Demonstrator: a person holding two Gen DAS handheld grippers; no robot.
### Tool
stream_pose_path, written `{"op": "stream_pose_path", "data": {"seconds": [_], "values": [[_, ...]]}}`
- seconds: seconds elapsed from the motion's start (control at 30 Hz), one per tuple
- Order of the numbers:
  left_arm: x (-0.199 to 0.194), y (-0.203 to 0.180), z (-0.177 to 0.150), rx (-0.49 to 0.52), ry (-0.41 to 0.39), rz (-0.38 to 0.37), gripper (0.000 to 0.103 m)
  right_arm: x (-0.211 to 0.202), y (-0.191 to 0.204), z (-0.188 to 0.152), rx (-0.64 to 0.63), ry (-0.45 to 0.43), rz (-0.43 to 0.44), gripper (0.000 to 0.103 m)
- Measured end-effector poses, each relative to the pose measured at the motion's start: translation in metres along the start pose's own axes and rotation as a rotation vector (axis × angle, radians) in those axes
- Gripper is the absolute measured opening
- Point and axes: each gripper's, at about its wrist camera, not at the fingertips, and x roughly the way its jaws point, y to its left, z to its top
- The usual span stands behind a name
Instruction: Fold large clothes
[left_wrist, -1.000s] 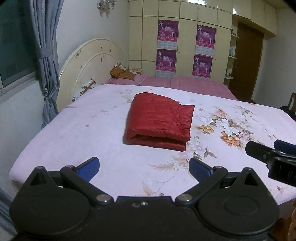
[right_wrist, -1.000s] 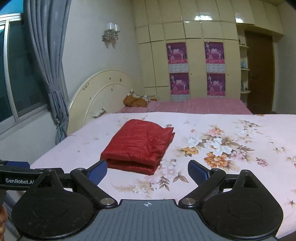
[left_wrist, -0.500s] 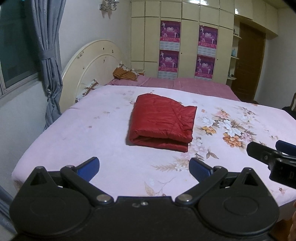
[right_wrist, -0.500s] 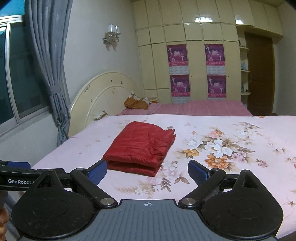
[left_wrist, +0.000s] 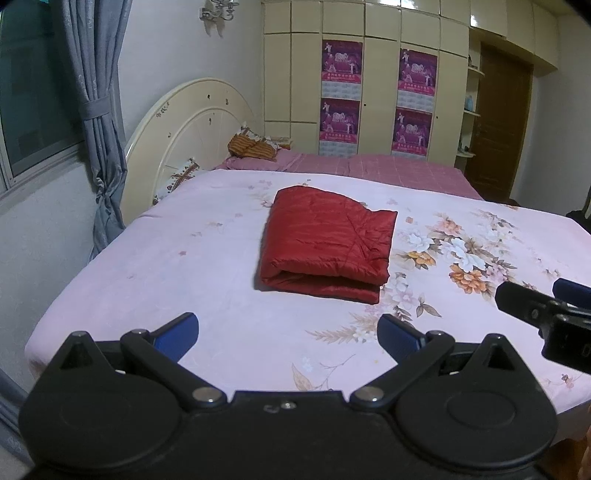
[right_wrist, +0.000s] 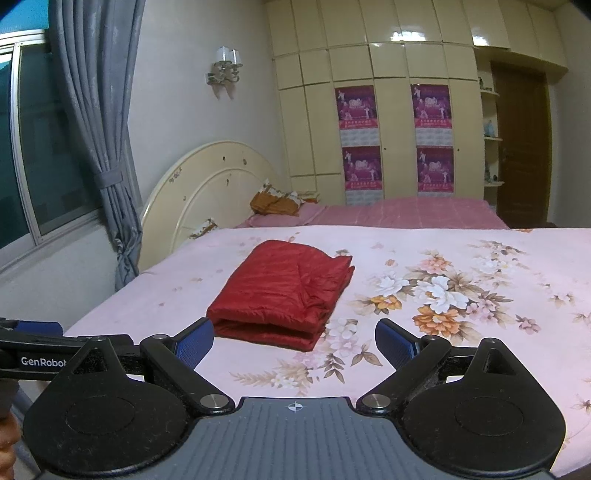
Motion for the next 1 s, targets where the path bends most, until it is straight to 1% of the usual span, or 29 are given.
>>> {"op": "stream_pose_path", "data": {"seconds": [1.0], "values": [[0.017,0.009,0.006,0.004,0.016,0.005,0.103,0.024,0.007,0.000,0.004,0.032,0.015,0.093]]}}
